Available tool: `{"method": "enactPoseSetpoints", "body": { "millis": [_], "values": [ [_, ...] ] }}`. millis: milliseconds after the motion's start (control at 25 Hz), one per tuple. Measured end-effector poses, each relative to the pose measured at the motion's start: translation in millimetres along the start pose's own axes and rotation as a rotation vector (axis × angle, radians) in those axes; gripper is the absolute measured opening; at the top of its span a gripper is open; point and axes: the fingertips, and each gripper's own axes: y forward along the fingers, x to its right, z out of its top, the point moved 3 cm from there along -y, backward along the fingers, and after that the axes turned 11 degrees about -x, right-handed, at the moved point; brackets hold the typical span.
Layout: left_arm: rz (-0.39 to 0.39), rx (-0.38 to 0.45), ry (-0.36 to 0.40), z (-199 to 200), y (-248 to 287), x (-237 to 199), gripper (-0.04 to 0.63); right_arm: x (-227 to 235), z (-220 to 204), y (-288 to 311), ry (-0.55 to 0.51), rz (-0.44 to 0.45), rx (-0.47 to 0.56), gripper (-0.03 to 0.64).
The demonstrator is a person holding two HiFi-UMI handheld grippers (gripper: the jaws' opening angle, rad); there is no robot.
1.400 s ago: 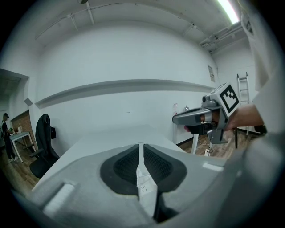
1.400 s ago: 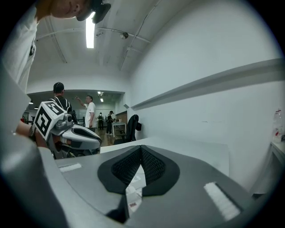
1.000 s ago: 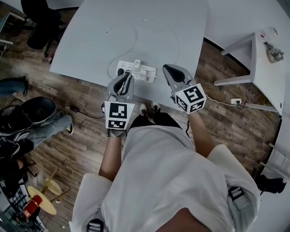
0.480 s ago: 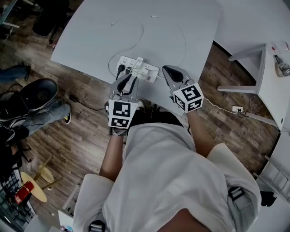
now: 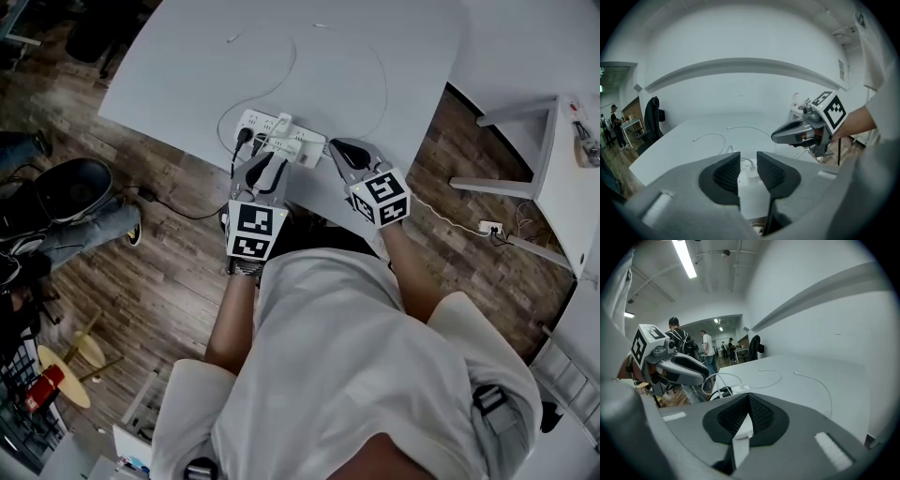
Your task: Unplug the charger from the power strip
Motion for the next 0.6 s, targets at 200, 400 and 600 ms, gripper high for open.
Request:
{"method": "enactPoseSetpoints", "body": {
  "millis": [200,400,600],
  "values": [
    [-0.002,-0.023,-0.021,-10,12,3,0.117,-1,-17,17,-0.009,0.034,-0.050,0.003],
    [-0.002,-0.040,-0.048,-16,21,3,0.130,-2,-32,36,-0.029,0.063,-0.107,0.003],
    [-0.008,-0.058,-0.063,-22,32,1,0.135,-2,-45,55,-0.042,0.082,-0.155,0.003]
  ]
}}
